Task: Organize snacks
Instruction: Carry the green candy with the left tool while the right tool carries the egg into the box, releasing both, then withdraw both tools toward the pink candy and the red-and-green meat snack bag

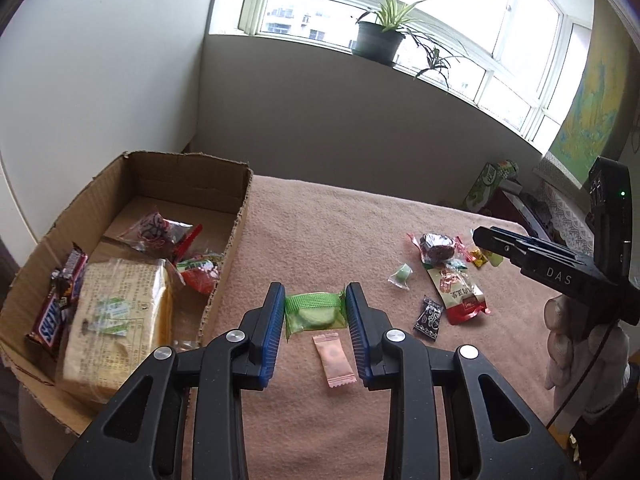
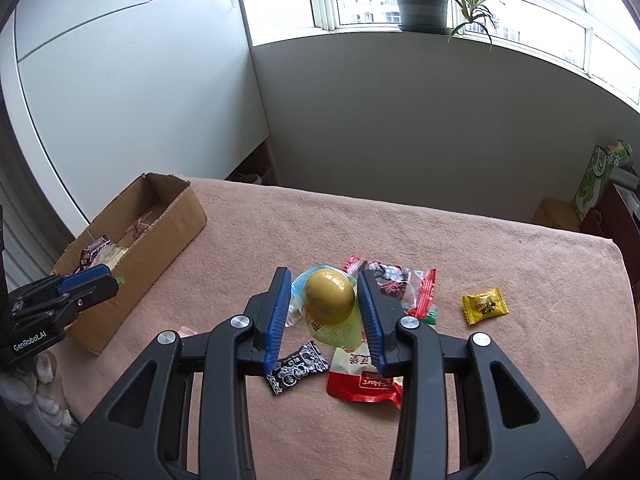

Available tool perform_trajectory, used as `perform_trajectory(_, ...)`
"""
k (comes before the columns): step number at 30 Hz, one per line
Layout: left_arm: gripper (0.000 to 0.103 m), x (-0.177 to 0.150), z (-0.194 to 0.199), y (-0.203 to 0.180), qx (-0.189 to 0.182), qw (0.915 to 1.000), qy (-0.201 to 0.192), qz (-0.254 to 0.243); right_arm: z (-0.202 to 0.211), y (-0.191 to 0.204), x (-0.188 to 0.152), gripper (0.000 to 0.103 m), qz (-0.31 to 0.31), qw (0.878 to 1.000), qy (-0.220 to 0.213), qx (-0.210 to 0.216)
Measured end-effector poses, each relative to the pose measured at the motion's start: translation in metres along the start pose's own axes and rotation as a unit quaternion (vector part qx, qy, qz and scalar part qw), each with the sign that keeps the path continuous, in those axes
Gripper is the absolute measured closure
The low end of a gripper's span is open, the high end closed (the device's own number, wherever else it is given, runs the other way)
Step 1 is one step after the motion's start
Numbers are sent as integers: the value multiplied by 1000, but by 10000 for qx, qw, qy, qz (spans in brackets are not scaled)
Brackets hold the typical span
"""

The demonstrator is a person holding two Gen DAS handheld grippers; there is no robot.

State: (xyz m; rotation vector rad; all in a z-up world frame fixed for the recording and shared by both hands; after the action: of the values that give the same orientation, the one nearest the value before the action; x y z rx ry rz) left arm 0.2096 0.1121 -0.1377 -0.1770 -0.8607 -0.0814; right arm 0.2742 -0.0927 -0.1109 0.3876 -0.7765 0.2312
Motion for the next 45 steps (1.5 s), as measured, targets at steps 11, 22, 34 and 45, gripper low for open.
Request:
perform_trajectory(11, 74, 17, 17, 48, 442, 9984, -277, 215, -26, 86, 20, 67, 591, 9972, 62, 461)
perform_trajectory(22, 74, 17, 17, 93, 898, 9953, -242, 279, -62, 174, 32, 67, 933, 9903, 288, 987)
perform_trajectory(34, 58, 10, 27, 119, 1078, 9926, -234, 513, -72, 208, 38, 27, 811, 9885, 306, 1236)
perform_trajectory(45, 41, 6, 42, 106, 995, 9931, -347, 515, -33, 142, 34, 11, 451, 9948, 117, 903)
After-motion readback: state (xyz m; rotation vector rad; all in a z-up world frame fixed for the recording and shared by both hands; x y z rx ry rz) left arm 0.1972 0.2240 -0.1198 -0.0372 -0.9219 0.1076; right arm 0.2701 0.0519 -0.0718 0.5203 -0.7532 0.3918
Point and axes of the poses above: each gripper's, at about its wrist camera, not at the fingertips, and z roughly against the way its jaws point, y to its left, x to its top, the point moved 9 cm from there along -z, roughly the way its jaws point, and after that the axes turned 9 degrees about -z, right-handed, at the moved point
